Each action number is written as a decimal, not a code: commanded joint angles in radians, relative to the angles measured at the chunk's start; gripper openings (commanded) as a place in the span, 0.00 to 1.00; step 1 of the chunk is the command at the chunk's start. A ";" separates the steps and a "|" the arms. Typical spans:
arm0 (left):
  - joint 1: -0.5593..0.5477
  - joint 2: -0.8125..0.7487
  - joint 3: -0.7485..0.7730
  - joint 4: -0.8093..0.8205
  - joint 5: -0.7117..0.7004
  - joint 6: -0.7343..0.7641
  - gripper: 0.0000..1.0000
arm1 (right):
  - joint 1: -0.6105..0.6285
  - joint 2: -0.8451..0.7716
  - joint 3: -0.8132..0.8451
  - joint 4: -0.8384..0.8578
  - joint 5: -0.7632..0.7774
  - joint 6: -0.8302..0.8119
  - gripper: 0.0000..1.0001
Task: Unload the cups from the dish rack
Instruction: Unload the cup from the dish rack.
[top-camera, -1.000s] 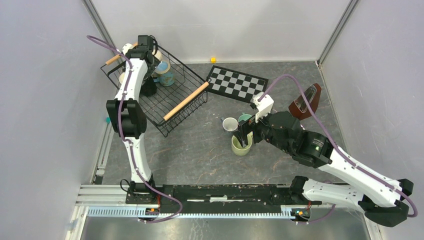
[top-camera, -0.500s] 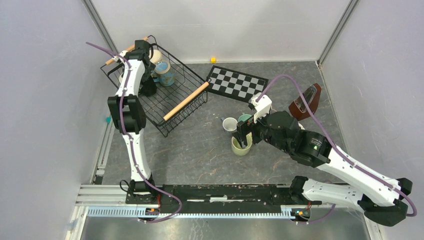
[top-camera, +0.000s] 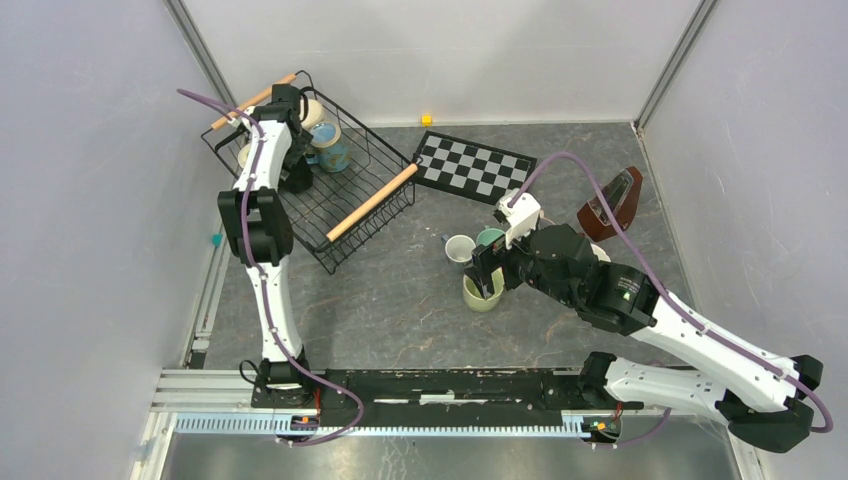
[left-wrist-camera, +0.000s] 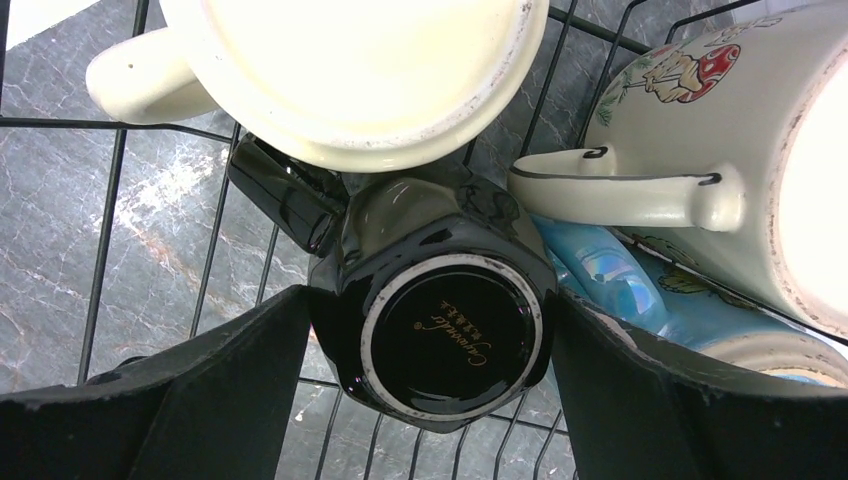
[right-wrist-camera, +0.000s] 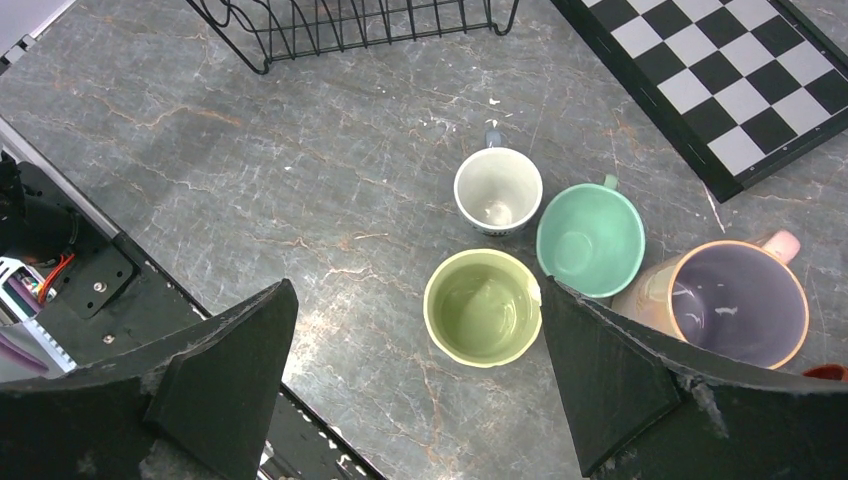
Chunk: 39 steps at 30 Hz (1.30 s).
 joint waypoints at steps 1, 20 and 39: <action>0.025 -0.002 0.028 0.008 -0.013 -0.039 0.93 | -0.004 -0.015 -0.011 0.032 0.002 -0.012 0.98; 0.024 -0.075 -0.052 0.041 0.071 -0.028 0.40 | -0.004 -0.026 -0.035 0.037 0.005 0.014 0.98; -0.026 -0.394 -0.311 0.109 0.207 0.048 0.02 | -0.014 0.039 -0.058 0.176 0.016 0.046 0.98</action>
